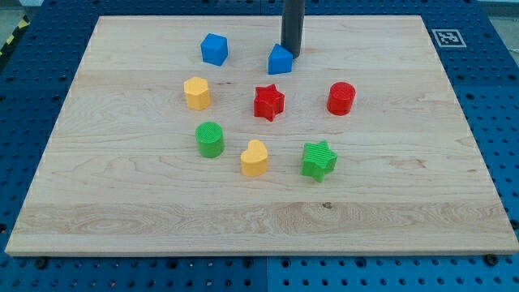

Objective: Drag the blue triangle left to the blue cube

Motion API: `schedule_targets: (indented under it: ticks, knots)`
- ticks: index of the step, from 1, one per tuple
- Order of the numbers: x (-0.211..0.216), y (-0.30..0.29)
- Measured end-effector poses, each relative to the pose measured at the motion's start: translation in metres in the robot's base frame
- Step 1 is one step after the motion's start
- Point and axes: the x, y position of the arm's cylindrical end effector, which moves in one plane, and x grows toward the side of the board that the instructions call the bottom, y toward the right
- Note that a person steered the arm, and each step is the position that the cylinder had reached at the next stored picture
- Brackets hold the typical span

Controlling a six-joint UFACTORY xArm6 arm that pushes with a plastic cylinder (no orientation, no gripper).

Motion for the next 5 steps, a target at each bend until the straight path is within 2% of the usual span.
schedule_targets:
  ticks: [2,3,4,5]
  knots:
    - [0.019,-0.007]
    - [0.035,0.021]
    - [0.044,0.014]
    - [0.039,-0.032]
